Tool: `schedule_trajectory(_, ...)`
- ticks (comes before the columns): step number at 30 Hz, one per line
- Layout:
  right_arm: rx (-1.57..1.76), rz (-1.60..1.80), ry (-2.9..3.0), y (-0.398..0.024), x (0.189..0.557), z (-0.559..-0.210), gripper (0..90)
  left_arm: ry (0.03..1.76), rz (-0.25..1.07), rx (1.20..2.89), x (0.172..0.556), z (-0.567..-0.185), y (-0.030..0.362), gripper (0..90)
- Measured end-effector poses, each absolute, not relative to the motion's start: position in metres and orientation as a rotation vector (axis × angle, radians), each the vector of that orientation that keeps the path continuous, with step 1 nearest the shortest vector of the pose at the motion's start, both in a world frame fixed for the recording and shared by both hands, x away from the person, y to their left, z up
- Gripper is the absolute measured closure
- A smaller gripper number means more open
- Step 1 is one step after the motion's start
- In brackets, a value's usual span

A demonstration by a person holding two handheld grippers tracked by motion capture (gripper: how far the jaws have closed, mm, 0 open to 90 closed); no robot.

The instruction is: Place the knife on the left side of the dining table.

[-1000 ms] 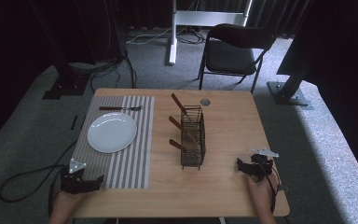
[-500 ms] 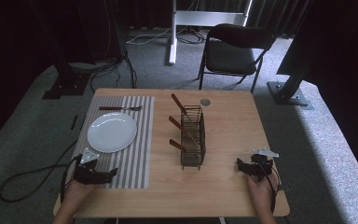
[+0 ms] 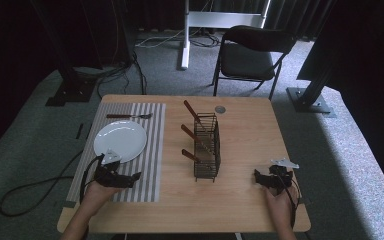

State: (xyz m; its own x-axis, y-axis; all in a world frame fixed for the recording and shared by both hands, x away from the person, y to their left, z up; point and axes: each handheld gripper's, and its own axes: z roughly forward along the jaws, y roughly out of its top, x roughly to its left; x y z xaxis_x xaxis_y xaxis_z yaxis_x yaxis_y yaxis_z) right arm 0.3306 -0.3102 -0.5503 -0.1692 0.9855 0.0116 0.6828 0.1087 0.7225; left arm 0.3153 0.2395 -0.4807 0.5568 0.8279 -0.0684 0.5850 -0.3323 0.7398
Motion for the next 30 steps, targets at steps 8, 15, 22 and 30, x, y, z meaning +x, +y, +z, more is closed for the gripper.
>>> schedule_trajectory(8, 1.618, 0.827, 1.911, -0.31, 0.331, -0.55, 11.5, 1.056, 0.378, 2.029, 0.327, -0.465, 0.222, 1.2)
schedule_trajectory(15, 1.618, 0.827, 1.911, -0.31, 0.331, -0.55, 11.5, 1.005, 0.372, 2.04, 0.336, -0.454, 0.208, 1.2)
schedule_trajectory(22, 1.618, 0.827, 1.911, -0.31, 0.331, -0.55, 11.5, 0.957, 0.373, 2.038, 0.342, -0.44, 0.195, 1.2)
schedule_trajectory(30, 1.618, 0.827, 1.911, -0.31, 0.331, -0.55, 11.5, 0.901, 0.374, 2.017, 0.349, -0.423, 0.183, 1.2)
